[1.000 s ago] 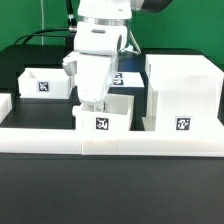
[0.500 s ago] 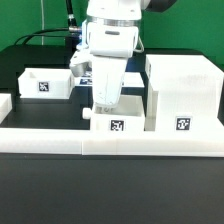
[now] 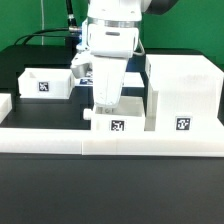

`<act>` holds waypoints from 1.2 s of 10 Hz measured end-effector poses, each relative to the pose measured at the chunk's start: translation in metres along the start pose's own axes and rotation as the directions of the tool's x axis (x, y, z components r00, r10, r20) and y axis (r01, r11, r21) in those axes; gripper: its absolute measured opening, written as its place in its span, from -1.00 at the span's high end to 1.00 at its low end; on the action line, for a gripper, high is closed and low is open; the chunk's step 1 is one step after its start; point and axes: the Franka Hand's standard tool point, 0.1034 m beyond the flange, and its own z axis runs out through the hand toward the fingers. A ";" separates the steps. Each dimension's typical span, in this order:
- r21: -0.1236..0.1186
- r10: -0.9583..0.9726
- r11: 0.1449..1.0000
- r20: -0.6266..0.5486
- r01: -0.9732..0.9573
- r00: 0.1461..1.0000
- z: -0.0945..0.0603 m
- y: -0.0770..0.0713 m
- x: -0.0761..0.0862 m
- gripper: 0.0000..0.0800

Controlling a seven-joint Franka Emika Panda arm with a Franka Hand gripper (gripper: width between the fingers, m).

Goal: Assemble drawer

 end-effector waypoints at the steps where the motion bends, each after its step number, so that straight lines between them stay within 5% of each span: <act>1: 0.000 -0.001 1.000 0.000 0.001 1.000 0.000 0.000 0.000 0.89; 4: 0.007 0.009 1.000 0.000 -0.009 1.000 -0.004 0.008 0.005 0.89; 5: -0.020 0.018 1.000 -0.006 -0.018 1.000 -0.005 0.011 0.007 0.89; 12: -0.015 0.007 1.000 -0.014 -0.008 1.000 -0.004 0.008 0.016 0.89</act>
Offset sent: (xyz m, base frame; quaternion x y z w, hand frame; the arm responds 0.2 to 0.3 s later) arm 0.0209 0.0292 0.0084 0.0218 0.0135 -0.0147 0.9996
